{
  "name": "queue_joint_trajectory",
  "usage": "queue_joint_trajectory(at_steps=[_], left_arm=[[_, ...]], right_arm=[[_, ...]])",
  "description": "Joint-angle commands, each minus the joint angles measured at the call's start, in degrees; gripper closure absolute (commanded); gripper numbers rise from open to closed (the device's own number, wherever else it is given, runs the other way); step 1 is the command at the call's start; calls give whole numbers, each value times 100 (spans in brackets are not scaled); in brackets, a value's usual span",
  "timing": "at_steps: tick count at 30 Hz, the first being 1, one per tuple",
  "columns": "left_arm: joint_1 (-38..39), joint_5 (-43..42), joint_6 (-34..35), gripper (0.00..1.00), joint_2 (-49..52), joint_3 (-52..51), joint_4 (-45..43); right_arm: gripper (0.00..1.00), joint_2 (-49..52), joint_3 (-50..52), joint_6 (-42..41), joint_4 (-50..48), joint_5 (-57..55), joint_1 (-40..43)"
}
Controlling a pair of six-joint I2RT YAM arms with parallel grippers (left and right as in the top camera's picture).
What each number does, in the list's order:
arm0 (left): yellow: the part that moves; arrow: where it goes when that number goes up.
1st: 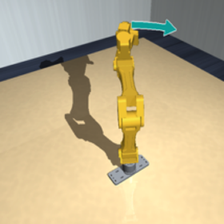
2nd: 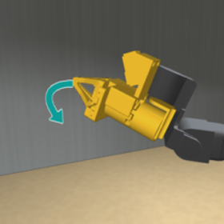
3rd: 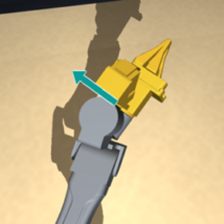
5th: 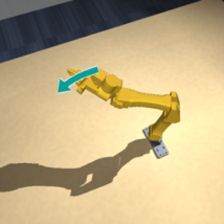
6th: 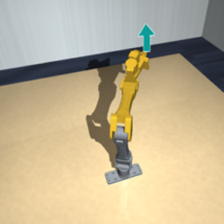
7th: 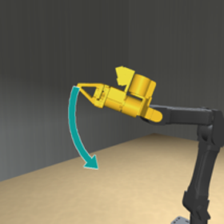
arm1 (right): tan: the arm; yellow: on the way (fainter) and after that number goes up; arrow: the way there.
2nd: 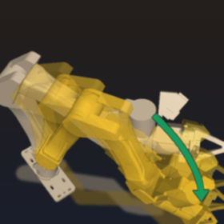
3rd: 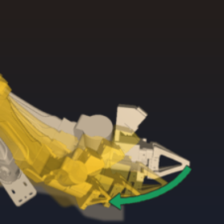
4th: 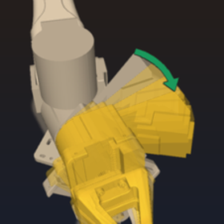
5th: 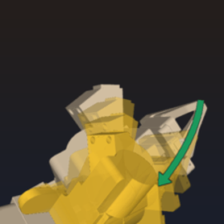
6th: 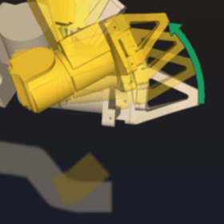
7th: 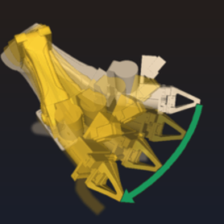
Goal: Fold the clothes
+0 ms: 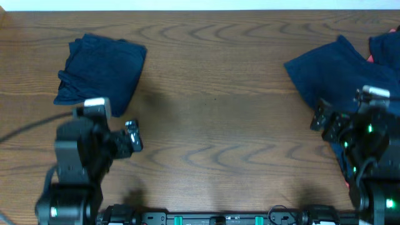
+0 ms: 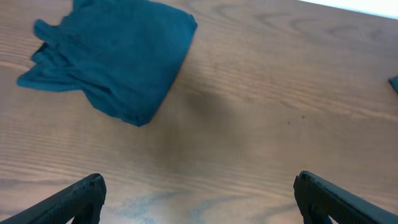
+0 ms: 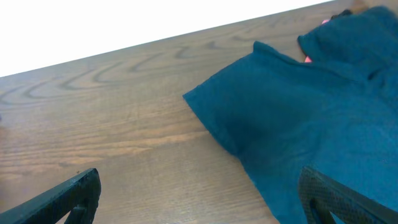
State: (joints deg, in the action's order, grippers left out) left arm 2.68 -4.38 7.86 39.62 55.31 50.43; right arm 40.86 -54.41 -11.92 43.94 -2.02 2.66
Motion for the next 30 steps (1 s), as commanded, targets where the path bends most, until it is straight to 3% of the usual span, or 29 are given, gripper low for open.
queue_joint_trajectory(at_steps=[1,22,30], left_arm=[[-13,210,142,2,-358,-455,-214],[-13,208,142,2,-446,-570,-271],[-13,208,142,2,-446,-570,-271]], right_arm=[[1,-321,173,129,57,-118,-33],[1,-422,173,177,1740,-164,-31],[1,-638,284,350,999,-162,-48]])
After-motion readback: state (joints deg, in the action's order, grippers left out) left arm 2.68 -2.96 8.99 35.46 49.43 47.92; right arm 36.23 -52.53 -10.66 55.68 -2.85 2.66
